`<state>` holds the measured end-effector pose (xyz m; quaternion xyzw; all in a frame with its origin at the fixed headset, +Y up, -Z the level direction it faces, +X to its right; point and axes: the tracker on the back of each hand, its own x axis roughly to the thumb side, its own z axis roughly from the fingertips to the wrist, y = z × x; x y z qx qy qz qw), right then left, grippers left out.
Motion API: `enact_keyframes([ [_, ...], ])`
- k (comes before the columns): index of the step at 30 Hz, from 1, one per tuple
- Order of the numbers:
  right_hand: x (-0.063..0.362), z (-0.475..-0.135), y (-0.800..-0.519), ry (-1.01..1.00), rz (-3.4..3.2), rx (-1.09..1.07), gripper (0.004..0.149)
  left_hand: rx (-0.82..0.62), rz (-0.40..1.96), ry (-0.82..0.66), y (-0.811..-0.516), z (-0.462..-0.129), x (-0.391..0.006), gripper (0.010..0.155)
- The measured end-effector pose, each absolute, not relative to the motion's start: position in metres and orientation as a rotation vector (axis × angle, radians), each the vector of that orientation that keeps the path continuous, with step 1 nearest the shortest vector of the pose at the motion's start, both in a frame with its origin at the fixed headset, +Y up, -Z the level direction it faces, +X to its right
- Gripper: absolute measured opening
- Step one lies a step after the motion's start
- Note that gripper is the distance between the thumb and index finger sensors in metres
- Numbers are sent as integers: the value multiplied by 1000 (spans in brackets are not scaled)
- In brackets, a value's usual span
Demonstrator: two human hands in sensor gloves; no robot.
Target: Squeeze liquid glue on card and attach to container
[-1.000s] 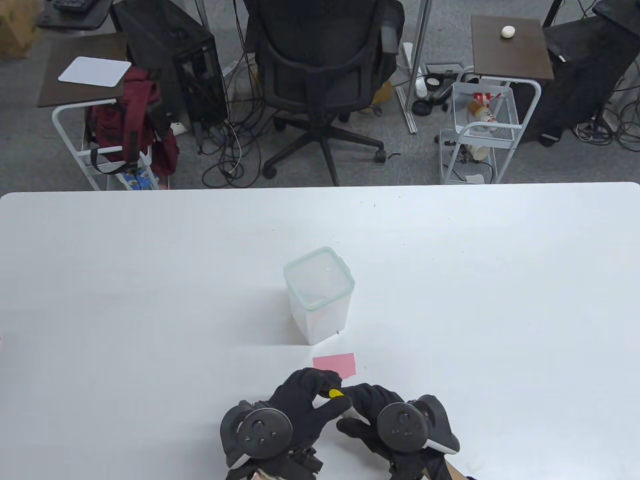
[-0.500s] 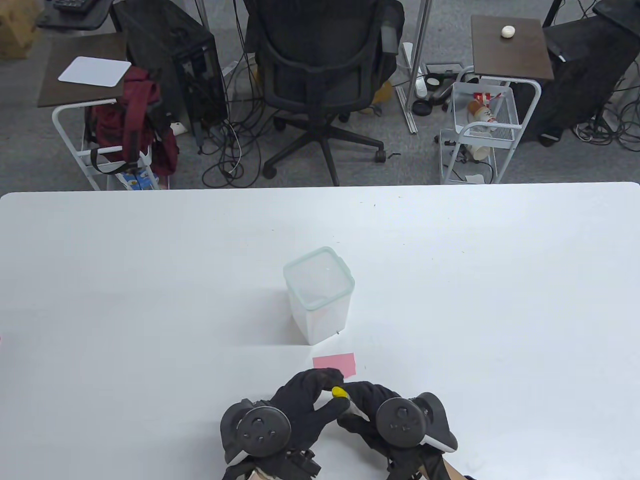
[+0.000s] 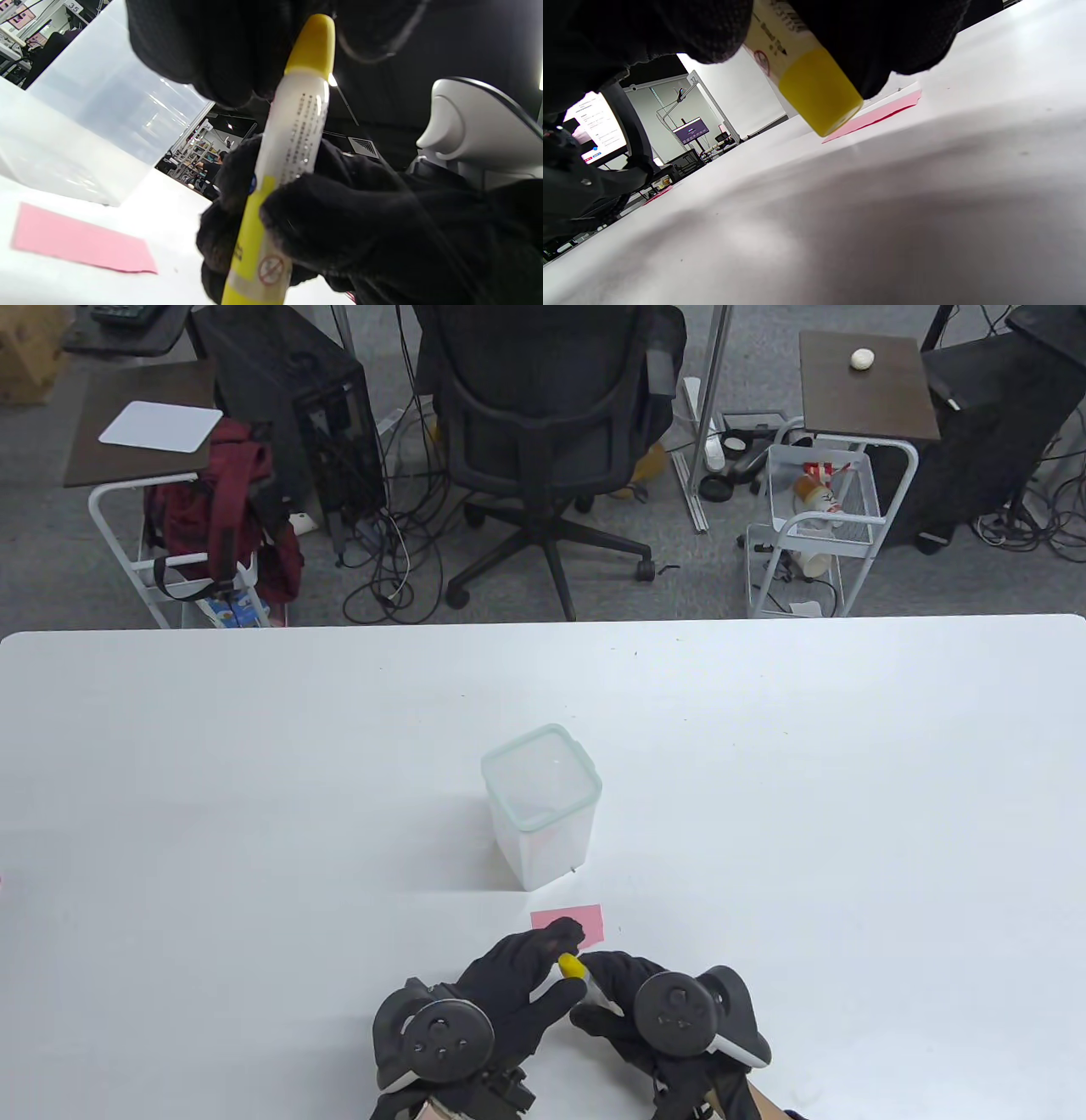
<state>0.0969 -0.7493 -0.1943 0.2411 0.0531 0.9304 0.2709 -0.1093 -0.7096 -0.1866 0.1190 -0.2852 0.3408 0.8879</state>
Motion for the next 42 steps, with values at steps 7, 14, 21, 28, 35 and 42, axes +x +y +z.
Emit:
enact_keyframes([
  [7,94,-192,-749,138,2541,699,54,241,711,-500,-712,-192,-117,55],
  [14,98,-194,-750,147,2540,659,54,231,732,-529,-712,-192,-114,50],
  [21,99,-195,-749,159,2566,657,54,335,743,-418,-703,-194,-129,52],
  [28,108,-200,-748,141,2537,566,54,389,517,-229,-697,-209,-175,49],
  [35,110,-201,-748,140,2543,551,54,101,164,-56,-734,-229,-197,48],
  [42,113,-202,-748,129,2546,538,54,-35,73,-29,-750,-238,-194,47],
])
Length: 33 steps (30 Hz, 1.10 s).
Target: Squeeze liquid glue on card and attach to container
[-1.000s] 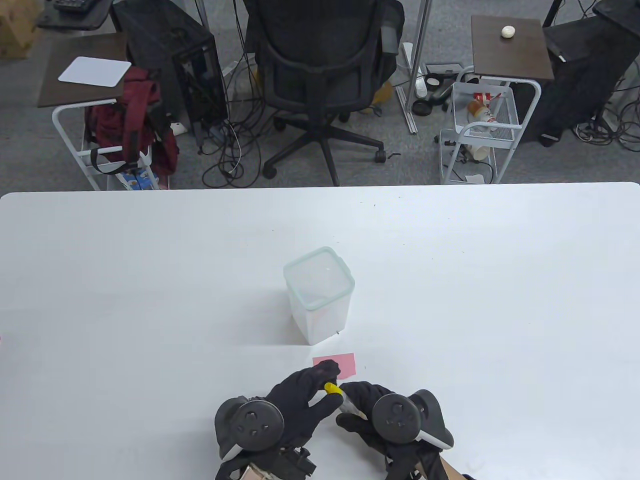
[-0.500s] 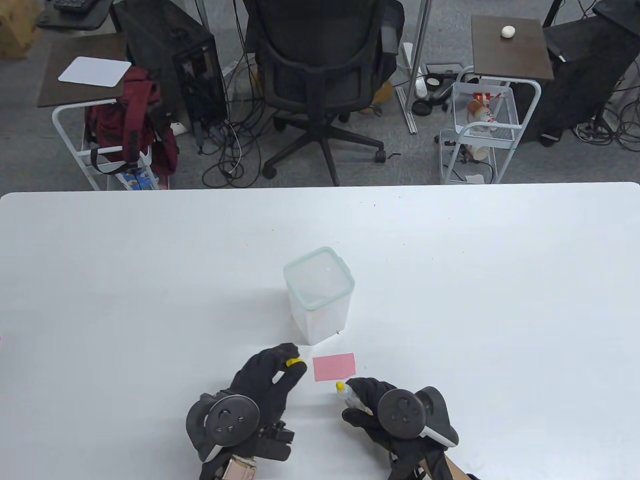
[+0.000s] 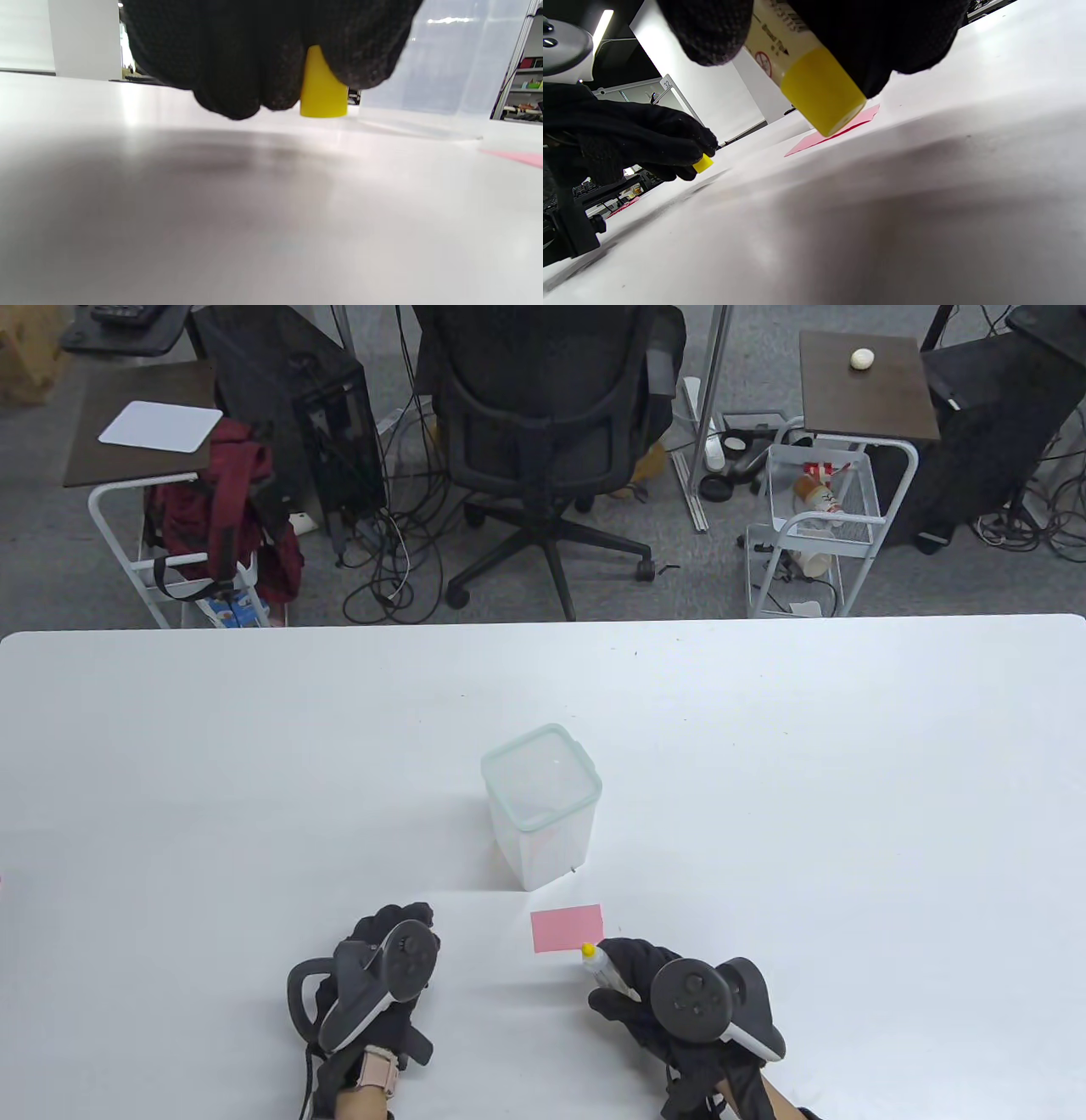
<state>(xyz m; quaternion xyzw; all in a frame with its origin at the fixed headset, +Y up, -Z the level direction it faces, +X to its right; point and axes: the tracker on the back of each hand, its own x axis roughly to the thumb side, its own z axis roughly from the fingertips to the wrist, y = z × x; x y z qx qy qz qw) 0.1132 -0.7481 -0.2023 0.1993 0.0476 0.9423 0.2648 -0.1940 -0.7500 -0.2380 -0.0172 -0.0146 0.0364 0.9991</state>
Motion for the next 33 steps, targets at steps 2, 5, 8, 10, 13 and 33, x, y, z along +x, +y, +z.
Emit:
enact_keyframes([
  [2,114,-202,-748,127,2548,534,54,-45,31,-31,-752,-239,-192,47],
  [5,116,-203,-748,119,2547,525,54,-53,-18,-31,-755,-240,-190,47],
  [8,117,-203,-748,113,2545,519,54,-61,-11,-21,-757,-240,-191,47],
  [10,117,-203,-748,109,2544,516,54,-63,-6,-23,-757,-240,-192,48],
  [13,119,-203,-747,94,2535,502,54,-70,-11,-37,-755,-238,-190,55],
  [33,162,-219,-738,-111,2467,189,54,-215,-332,-325,-762,-258,-18,67],
])
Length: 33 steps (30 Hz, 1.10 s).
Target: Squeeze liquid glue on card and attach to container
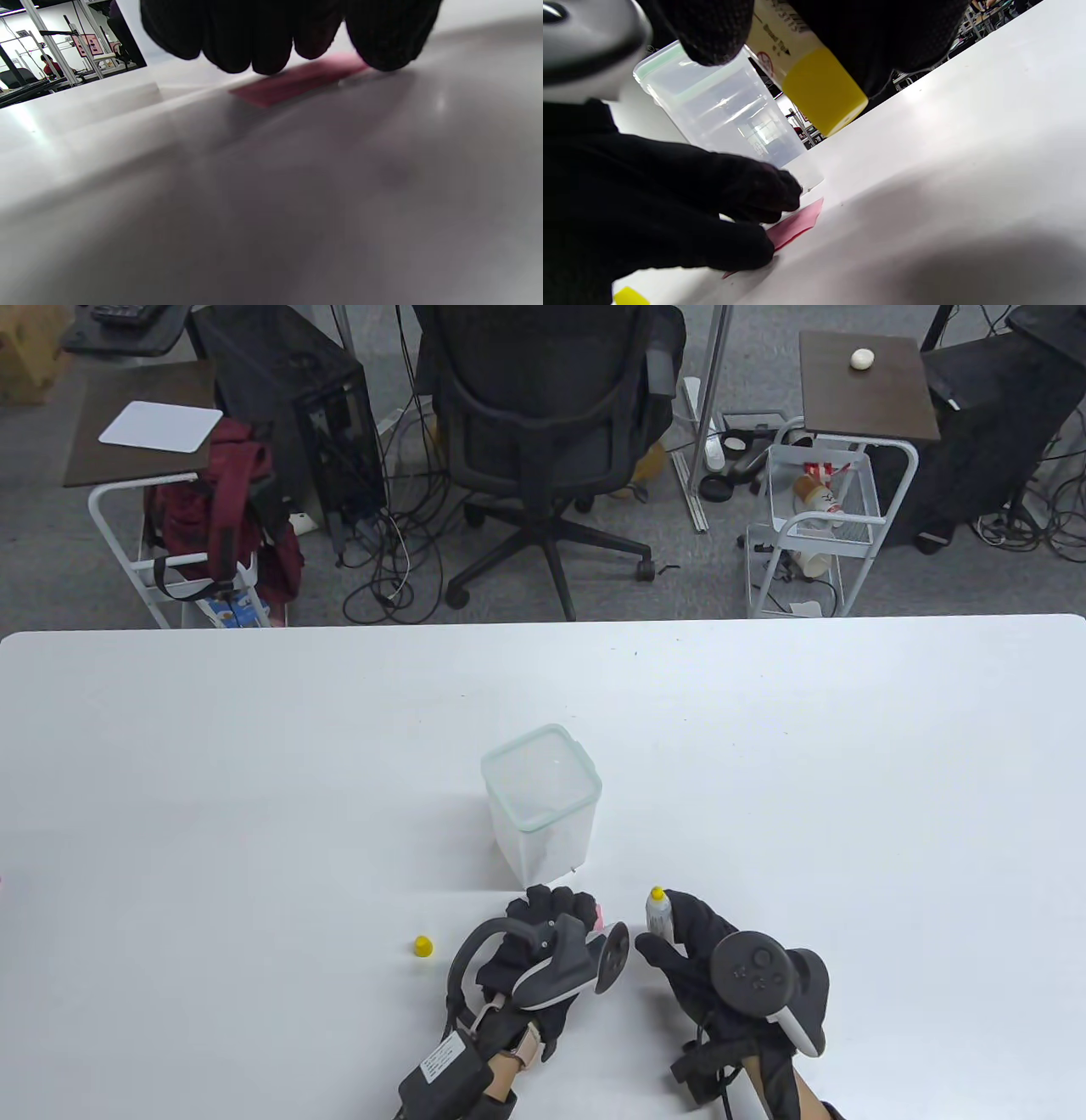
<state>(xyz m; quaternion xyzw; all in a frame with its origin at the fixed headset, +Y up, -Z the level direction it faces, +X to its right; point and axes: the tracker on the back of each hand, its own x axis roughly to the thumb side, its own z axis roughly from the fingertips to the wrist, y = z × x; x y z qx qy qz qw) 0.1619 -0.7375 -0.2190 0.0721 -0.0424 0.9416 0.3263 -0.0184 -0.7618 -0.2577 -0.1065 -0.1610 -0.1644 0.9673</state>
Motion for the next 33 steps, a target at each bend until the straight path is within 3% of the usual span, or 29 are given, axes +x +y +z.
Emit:
enact_keyframes([
  [10,175,-223,-739,-117,2430,111,54,-51,-411,-359,-763,-255,-9,45],
  [15,174,-223,-740,-122,2432,110,54,-36,-407,-353,-762,-253,-11,44],
  [19,173,-223,-740,-120,2432,108,54,-154,-340,-346,-760,-256,-14,49],
  [33,168,-224,-742,-123,2436,104,54,-21,-344,-345,-760,-253,-15,42],
])
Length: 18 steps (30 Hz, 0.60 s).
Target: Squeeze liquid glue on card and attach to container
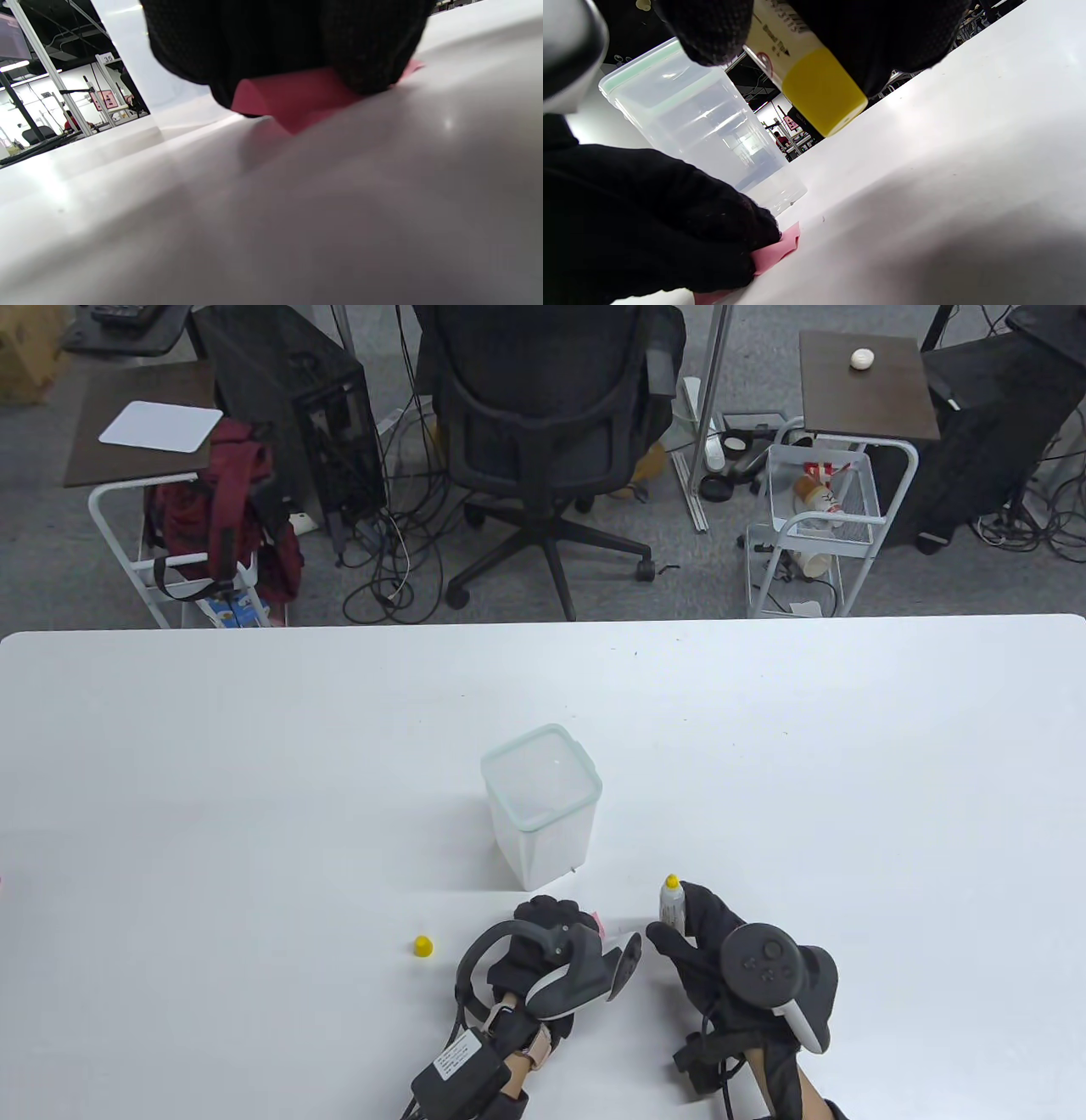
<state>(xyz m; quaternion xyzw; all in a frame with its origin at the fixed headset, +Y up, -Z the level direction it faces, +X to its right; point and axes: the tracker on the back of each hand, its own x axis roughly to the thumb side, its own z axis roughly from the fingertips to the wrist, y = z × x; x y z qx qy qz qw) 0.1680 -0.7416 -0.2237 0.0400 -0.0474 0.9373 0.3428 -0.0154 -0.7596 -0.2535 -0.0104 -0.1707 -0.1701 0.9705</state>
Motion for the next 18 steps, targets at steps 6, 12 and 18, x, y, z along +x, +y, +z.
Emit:
enact_keyframes([
  [6,170,-221,-738,-155,2426,117,53,34,-76,-368,-727,-245,-35,40],
  [12,164,-211,-724,-274,2484,221,53,51,472,-333,-703,-223,-85,39],
  [18,144,-195,-709,-401,2632,422,53,-134,1169,-255,-728,-225,-130,39],
])
